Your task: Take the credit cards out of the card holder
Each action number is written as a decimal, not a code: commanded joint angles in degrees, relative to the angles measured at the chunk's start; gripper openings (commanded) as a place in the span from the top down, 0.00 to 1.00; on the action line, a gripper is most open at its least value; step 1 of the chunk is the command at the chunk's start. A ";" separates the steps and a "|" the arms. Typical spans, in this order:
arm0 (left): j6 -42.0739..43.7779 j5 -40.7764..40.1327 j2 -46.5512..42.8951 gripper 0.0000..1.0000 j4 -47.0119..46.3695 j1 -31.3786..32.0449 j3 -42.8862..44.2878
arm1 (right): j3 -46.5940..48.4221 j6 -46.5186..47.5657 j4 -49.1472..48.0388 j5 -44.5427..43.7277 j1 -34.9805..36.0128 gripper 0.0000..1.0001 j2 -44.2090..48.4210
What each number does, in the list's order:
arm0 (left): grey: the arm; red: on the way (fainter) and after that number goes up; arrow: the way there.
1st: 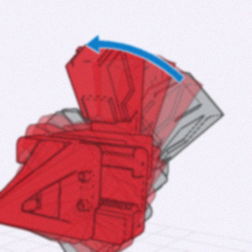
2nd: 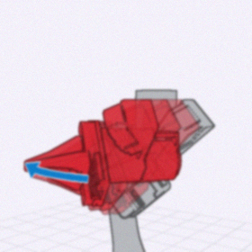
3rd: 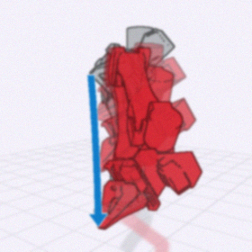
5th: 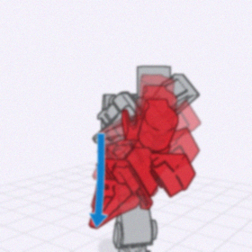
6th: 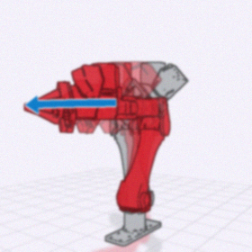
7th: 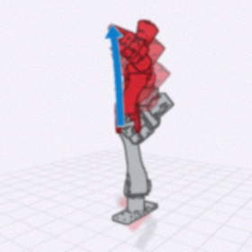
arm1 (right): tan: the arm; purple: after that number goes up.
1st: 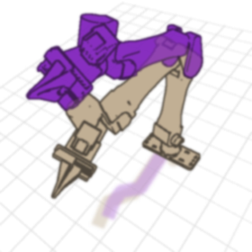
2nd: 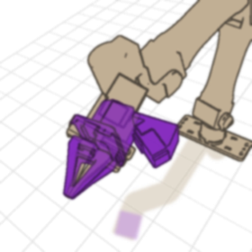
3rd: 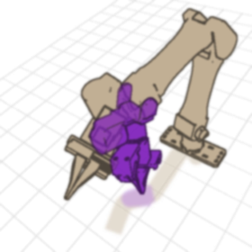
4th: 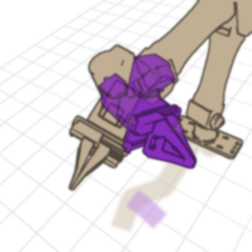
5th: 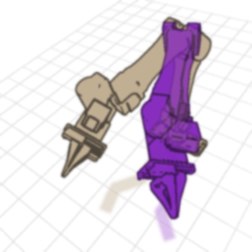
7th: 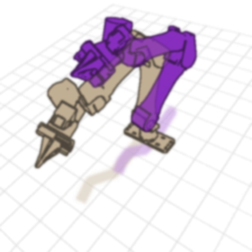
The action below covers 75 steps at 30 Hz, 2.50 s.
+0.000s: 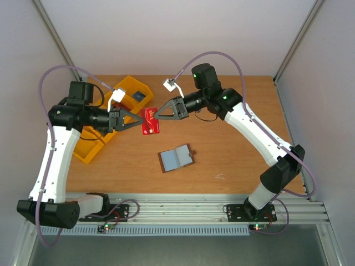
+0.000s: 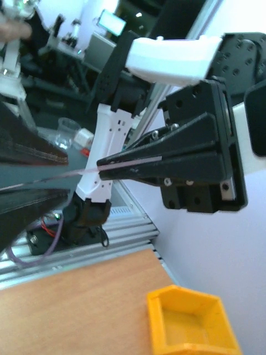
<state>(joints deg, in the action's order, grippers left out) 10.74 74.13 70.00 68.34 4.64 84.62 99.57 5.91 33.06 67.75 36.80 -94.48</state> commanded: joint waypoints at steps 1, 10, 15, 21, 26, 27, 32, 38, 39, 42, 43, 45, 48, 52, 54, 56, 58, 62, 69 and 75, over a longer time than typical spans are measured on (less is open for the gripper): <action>-1.52 -2.89 -0.74 1.00 -2.30 0.37 0.15 | 2.04 -5.80 -3.96 2.38 0.48 0.99 -1.43; 12.90 -37.15 5.32 0.31 4.25 2.53 21.52 | -6.68 -42.00 -17.32 -5.70 -8.31 0.99 -2.32; 33.96 -43.51 6.05 0.28 10.33 18.00 28.89 | -5.52 -52.84 -25.14 -10.37 -8.51 0.99 -3.44; 52.98 -59.71 4.49 0.26 2.64 26.90 22.11 | -5.01 -52.77 -22.20 -12.55 -8.05 0.99 -3.02; 64.06 -68.51 5.32 0.24 -10.71 28.65 15.85 | -5.08 -52.28 -21.38 -12.44 -7.10 0.99 -2.71; 65.94 -69.12 5.54 0.24 -11.78 28.73 14.93 | -5.13 -52.31 -21.39 -12.54 -7.09 0.99 -2.61; 72.00 -73.55 6.88 0.23 -20.79 28.75 9.89 | -4.94 -52.88 -22.11 -12.43 -6.88 0.99 -2.20; 71.83 -73.62 7.69 0.51 -23.76 28.75 8.26 | -5.83 -53.15 -22.96 -12.10 -6.74 0.99 -1.50; 71.31 -73.42 7.73 0.61 -23.43 28.74 8.32 | -5.92 -53.30 -23.22 -11.87 -6.74 0.99 -1.50; 69.63 -72.33 7.99 0.95 -22.23 28.74 9.11 | -6.67 -54.11 -24.72 -11.41 -6.74 0.99 -1.41; 69.18 -72.09 8.09 0.99 -21.29 28.74 9.57 | -6.93 -54.36 -25.13 -11.36 -6.76 0.99 -1.41; 68.10 -71.97 8.20 1.00 -19.87 28.75 10.17 | -7.10 -54.36 -25.32 -11.31 -6.74 0.99 -1.41; 67.08 -73.74 8.26 1.00 -19.16 28.73 10.06 | -7.15 -53.54 -24.70 -11.48 -7.19 0.93 -1.29; 63.72 -82.20 9.53 1.00 -18.04 28.73 10.31 | -5.80 -44.19 -12.94 -16.03 -9.47 0.29 0.22; 62.19 -87.88 11.22 1.00 -16.46 28.63 10.92 | -3.97 -36.14 -2.54 -21.75 -11.32 0.02 1.55; 60.38 -93.47 13.82 1.00 -14.20 27.83 11.84 | -1.56 -27.39 7.82 -28.90 -13.05 0.01 2.68; 58.25 -97.78 18.41 1.00 -10.32 25.60 13.75 | -0.41 -21.25 14.66 -34.81 -14.99 0.01 3.80; 49.80 -104.74 30.23 1.00 -3.06 19.93 22.86 | -3.40 -16.43 19.10 -36.85 -20.93 0.02 6.12; 39.27 -105.77 52.03 1.00 5.29 11.32 43.13 | -8.37 -15.51 16.54 -32.54 -29.83 0.02 7.73; 35.54 -106.61 61.89 1.00 5.11 7.97 48.08 | -6.08 -15.73 16.08 -30.44 -31.80 0.01 4.37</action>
<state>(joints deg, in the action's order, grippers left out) 51.40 -30.48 128.18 70.19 13.76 129.10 91.66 -11.22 49.04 35.29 5.87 -88.31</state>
